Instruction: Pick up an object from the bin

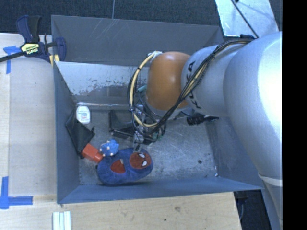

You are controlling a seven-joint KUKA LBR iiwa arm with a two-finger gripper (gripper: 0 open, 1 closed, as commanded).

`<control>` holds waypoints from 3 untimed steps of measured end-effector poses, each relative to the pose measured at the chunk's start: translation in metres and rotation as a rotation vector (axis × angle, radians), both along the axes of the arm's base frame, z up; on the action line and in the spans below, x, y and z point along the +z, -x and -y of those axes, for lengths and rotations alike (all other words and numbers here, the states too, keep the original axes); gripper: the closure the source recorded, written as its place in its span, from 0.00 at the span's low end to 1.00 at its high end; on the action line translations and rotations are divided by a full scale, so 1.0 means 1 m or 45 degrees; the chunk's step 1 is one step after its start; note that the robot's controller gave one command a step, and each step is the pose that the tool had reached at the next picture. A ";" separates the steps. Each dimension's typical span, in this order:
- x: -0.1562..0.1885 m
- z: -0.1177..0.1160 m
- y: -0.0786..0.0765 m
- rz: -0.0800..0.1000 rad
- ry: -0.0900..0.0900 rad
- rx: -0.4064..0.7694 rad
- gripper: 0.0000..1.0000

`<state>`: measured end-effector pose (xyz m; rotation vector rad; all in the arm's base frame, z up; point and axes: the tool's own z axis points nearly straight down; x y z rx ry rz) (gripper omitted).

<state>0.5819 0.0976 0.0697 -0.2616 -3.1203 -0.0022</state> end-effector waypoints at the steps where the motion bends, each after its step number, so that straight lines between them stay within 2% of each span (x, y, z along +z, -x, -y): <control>1: 0.033 -0.020 -0.012 0.022 0.001 -0.056 0.00; 2: 0.031 -0.037 0.001 0.013 0.003 -0.094 0.00; 3: 0.000 -0.024 -0.001 0.009 0.007 -0.546 0.00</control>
Offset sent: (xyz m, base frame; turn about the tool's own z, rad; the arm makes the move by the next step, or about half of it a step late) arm 0.0097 0.0197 0.0303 0.0460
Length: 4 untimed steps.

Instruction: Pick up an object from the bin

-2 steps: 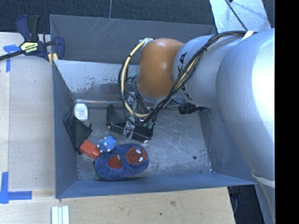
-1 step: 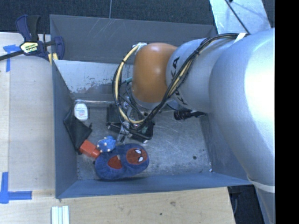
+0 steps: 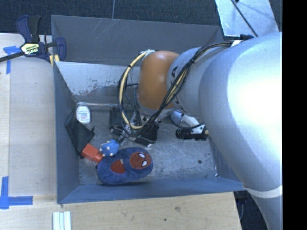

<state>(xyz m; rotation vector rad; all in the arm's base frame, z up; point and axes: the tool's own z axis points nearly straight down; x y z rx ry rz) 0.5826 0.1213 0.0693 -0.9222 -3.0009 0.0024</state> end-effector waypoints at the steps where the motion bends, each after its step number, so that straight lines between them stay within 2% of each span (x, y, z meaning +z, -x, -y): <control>1: 0.000 0.000 0.000 0.001 0.000 0.002 0.00; 2: 0.001 0.000 -0.001 0.003 -0.001 0.003 1.00; 4: 0.041 0.003 0.001 0.000 0.000 0.003 1.00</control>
Offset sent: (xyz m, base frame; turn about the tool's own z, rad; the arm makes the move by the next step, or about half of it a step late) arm 0.0000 0.0000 0.0000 0.0000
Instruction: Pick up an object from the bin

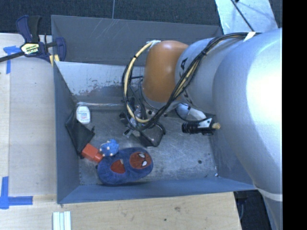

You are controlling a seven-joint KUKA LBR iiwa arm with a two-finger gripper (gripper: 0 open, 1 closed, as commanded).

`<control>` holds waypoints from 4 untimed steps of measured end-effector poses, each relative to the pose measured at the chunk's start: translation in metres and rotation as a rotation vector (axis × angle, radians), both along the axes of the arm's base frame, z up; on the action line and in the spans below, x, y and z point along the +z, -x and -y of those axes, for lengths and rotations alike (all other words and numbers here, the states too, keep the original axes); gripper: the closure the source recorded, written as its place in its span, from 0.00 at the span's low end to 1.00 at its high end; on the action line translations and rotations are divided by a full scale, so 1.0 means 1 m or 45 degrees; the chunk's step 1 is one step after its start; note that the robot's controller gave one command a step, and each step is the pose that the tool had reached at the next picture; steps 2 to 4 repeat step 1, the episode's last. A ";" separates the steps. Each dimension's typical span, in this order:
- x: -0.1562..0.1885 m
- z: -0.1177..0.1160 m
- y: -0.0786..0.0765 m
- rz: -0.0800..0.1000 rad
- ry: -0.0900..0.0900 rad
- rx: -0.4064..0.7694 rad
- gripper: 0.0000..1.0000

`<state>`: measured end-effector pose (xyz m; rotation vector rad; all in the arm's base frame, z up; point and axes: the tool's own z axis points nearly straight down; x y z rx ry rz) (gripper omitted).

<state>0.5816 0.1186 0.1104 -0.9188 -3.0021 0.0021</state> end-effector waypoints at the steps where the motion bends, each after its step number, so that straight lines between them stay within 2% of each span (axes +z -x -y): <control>1: 0.039 0.001 0.001 0.001 0.000 0.002 1.00; 4: 0.039 0.001 0.001 0.001 0.000 0.002 1.00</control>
Offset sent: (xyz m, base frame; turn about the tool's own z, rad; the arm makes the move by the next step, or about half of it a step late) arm -0.0002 0.0000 0.0401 0.0000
